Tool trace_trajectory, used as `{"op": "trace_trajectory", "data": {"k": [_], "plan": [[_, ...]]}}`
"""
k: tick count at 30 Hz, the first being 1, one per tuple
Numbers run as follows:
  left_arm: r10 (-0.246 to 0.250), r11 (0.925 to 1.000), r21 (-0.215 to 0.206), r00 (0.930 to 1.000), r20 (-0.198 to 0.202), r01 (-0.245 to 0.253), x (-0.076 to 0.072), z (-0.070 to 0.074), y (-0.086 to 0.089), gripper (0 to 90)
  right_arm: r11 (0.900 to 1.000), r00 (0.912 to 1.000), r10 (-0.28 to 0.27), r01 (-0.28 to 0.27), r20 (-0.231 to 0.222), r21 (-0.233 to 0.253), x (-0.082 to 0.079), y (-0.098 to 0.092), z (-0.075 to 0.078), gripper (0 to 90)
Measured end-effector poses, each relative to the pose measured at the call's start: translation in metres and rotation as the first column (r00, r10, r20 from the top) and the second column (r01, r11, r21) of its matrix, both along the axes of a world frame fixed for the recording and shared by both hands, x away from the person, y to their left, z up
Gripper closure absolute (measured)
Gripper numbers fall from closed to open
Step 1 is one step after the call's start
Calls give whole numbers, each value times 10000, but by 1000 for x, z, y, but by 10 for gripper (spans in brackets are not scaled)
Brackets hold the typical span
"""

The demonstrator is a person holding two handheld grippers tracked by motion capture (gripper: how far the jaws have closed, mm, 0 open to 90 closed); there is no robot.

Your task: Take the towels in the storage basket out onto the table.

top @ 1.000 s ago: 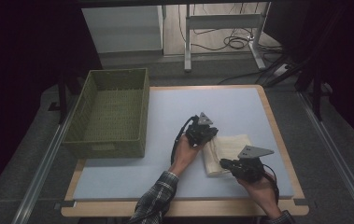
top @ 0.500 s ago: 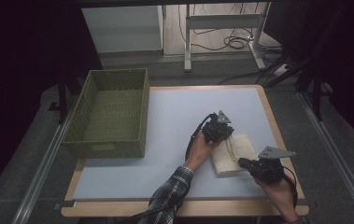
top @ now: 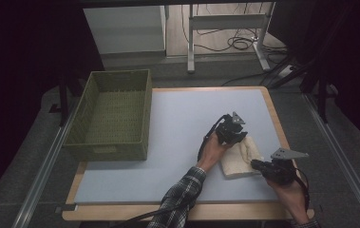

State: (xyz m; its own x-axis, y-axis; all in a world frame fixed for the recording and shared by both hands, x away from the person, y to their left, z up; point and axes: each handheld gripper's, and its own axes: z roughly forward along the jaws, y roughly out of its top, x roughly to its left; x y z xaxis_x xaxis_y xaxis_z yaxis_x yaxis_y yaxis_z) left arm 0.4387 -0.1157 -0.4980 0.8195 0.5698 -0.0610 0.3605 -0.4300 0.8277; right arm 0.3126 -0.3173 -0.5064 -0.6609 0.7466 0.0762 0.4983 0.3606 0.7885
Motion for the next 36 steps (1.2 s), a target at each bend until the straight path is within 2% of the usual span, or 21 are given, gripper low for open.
{"op": "trace_trajectory", "data": {"k": [2, 7, 13, 18, 22, 25, 28, 29, 30, 31, 33, 36], "plan": [[98, 9999, -130, 9999, -52, -99, 0, 2, 5, 606, 10000, 10000, -83, 83, -32, -9, 1, -1, -2, 830], [236, 9996, 156, 9997, 111, -238, -4, 5, 17, 548, 9990, 9993, -358, 362, 136, -269, -5, -9, -1, 758], [467, 9982, 374, 9989, 67, -469, -8, 2, 39, 496, 9926, 9946, -1028, 1034, 123, -644, -16, -33, 1, 730], [661, 9966, 493, 9978, 11, -660, -12, -3, 55, 449, 9927, 9929, -1141, 1153, 333, -356, -18, -39, 13, 691], [816, 9950, 572, 9967, -19, -814, -13, -7, 67, 384, 9947, 9939, -984, 998, 504, -257, -4, -25, 22, 680], [891, 9954, 371, 9956, -273, -881, -14, -11, 73, 323, 9957, 9959, -885, 890, 205, -258, 18, -11, 19, 681], [902, 9953, 389, 9953, -360, -888, -16, -14, 77, 296, 9931, 9948, -1022, 1019, -22, -576, 41, 2, 10, 682], [900, 9952, 424, 9953, -363, -885, -16, -15, 78, 292, 9918, 9942, -1071, 1062, -99, -710, 48, 5, 7, 699], [916, 9949, 449, 9952, -350, -900, -17, -15, 79, 284, 9896, 9932, -1149, 1127, -202, -898, 53, 7, 4, 794], [930, 9947, 470, 9951, -343, -914, -18, -15, 80, 283, 9880, 9926, -1181, 1147, -273, -1038, 57, 9, 1, 870], [944, 9948, 429, 9950, -333, -929, -19, -15, 82, 280, 9884, 9919, -1186, 1137, -449, -1006, 60, 8, 0, 887], [959, 9949, 356, 9950, -280, -948, -20, -13, 83, 271, 9864, 9923, -1229, 1205, -146, -1121, 52, 6, 7, 888]]}}
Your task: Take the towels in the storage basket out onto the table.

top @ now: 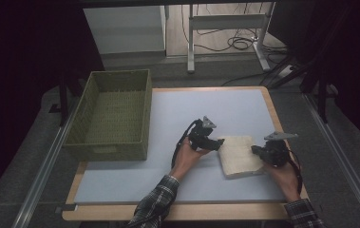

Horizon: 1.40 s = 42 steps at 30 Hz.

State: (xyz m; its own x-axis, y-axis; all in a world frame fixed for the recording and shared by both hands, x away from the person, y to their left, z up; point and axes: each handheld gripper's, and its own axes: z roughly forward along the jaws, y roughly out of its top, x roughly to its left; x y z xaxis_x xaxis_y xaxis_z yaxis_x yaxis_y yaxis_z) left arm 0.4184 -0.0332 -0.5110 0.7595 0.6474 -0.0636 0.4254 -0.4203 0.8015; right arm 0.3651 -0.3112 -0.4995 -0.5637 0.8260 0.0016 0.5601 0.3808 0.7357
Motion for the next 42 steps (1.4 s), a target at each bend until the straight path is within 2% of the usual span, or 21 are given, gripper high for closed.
{"op": "trace_trajectory", "data": {"k": [4, 6, 9, 12, 16, 20, 23, 27, 30, 31, 34, 35, 36, 39, 42], "plan": [[53, 9998, -175, 10000, -25, -53, 0, 3, -1, 272, 9998, 9995, -181, 182, 258, -52, -8, -11, 9, 885], [80, 9998, -158, 10000, -36, -81, 1, 3, -3, 275, 9998, 9999, -124, 124, 28, 138, -5, -16, 4, 875], [84, 9999, -128, 9999, -90, -85, 2, 4, -3, 296, 9993, 9997, -159, 165, -178, 321, -3, -19, -2, 776], [39, 9999, -121, 9999, -160, -41, 5, 6, -3, 323, 9988, 10000, -46, 47, -12, 486, -12, -19, 6, 712], [-14, 10000, -28, 9996, -278, 13, 8, 7, -5, 361, 9996, 9998, 202, -203, 49, 217, -30, -15, 15, 673], [-50, 10000, 74, 9989, -474, 54, 9, 3, -6, 377, 9999, 9997, 132, -133, -219, -48, -43, -15, 7, 613], [2, 9998, 211, 9981, -619, 11, 10, -1, -6, 378, 9996, 9993, -150, 142, -335, -243, -47, -19, -1, 553], [71, 9994, 336, 9959, -899, -41, 15, -8, -8, 378, 9998, 9973, -207, 203, -701, -67, -45, -23, -11, 525], [122, 9981, 610, 9942, -1065, -57, 18, -14, -10, 378, 9994, 9941, -37, 73, -1080, 329, -43, -21, -16, 532], [124, 9976, 686, 9935, -1133, -46, 19, -15, -10, 378, 9996, 9939, -20, 53, -1105, 292, -42, -21, -15, 557], [61, 9982, 604, 9907, -1359, 21, 22, -19, -10, 380, 9985, 9882, 38, 46, -1531, 550, -40, -22, -14, 659], [60, 9983, 589, 9903, -1391, 23, 22, -18, -11, 388, 9969, 9840, 185, -47, -1771, 783, -39, -23, -14, 739], [17, 9978, 661, 9900, -1409, 77, 22, -18, -11, 399, 9932, 9775, 361, -121, -2077, 1158, -37, -24, -15, 769], [-251, 9960, 807, 9872, -1573, 382, 23, -15, -14, 475, 9879, 9711, 504, -141, -2334, 1546, -35, -27, -16, 806], [-571, 9932, 900, 9818, -1809, 744, 21, -13, -16, 579, 9857, 9694, 530, -123, -2397, 1682, -34, -27, -16, 819]]}}
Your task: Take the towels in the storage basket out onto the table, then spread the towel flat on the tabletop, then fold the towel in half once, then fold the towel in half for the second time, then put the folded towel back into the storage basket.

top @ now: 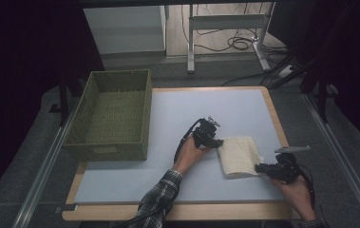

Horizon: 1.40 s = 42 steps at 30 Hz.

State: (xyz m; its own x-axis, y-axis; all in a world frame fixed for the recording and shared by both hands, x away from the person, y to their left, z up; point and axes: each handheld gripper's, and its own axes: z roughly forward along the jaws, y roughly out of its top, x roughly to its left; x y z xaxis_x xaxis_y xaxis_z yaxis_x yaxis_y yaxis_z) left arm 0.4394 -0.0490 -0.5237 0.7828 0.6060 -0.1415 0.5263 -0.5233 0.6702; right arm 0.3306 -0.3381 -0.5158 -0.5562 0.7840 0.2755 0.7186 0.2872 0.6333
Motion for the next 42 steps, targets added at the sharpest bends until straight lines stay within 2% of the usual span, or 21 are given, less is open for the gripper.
{"op": "trace_trajectory", "data": {"k": [2, 3, 6, 9, 13, 18, 23, 26, 37, 42], "plan": [[-340, 9993, -182, 9988, -366, 333, 0, 1, -1, 708, 10000, 9999, 98, -98, 62, -8, 0, 0, 1, 821], [-388, 9991, -175, 9985, -394, 381, -1, 1, -1, 782, 9999, 9999, 121, -121, 104, -32, -1, 0, 1, 822], [-462, 9989, 83, 9987, -192, 464, -3, 4, -3, 833, 9998, 9996, 185, -184, 229, -34, -2, 2, 4, 822], [-439, 9989, 133, 9990, -21, 439, -4, 8, -1, 839, 9997, 9991, 253, -254, 333, 28, -4, 2, 9, 821], [-464, 9987, 209, 9989, 17, 464, -4, 15, 4, 840, 9992, 9981, 356, -365, 496, 176, -6, 1, 13, 821], [-431, 9984, 385, 9989, 208, 423, -6, 27, 13, 837, 9971, 9971, 487, -519, 583, 554, -6, 6, 17, 821], [-247, 9984, 524, 9992, 301, 231, -8, 36, 24, 836, 9946, 9943, 725, -779, 787, 683, -5, 16, 24, 821], [-218, 9968, 779, 9990, 402, 187, -9, 43, 32, 834, 9925, 9922, 881, -950, 888, 773, -3, 25, 29, 821], [158, 9943, 1039, 9979, 633, -223, -13, 64, 63, 824, 9840, 9841, 1431, -1529, 1055, 916, 5, 52, 40, 818], [326, 9927, 1144, 9976, 610, -394, -15, 70, 74, 823, 9796, 9808, 1602, -1718, 1113, 1038, 7, 63, 43, 817]]}}
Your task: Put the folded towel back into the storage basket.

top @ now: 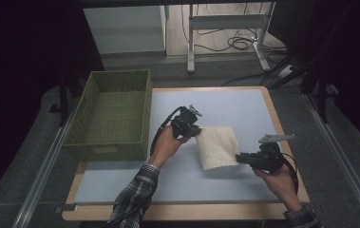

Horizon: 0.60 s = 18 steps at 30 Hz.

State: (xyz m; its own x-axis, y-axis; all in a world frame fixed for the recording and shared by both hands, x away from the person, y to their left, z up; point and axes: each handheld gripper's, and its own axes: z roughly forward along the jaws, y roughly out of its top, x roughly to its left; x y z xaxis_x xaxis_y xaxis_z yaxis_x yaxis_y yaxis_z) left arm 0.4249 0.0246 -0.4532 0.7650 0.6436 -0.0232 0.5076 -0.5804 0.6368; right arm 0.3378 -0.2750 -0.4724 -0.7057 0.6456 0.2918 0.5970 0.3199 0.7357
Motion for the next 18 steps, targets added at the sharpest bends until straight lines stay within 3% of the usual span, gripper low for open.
{"op": "trace_trajectory", "data": {"k": [12, 18], "plan": [[220, 9995, 237, 9997, -118, -217, -1, 18, 26, 822, 9993, 9992, 377, -378, 164, 68, 9, 23, 10, 816], [384, 9989, 300, 9985, -387, -372, 1, 28, 42, 822, 9983, 9983, 558, -561, 162, 178, 15, 36, 14, 816]]}}
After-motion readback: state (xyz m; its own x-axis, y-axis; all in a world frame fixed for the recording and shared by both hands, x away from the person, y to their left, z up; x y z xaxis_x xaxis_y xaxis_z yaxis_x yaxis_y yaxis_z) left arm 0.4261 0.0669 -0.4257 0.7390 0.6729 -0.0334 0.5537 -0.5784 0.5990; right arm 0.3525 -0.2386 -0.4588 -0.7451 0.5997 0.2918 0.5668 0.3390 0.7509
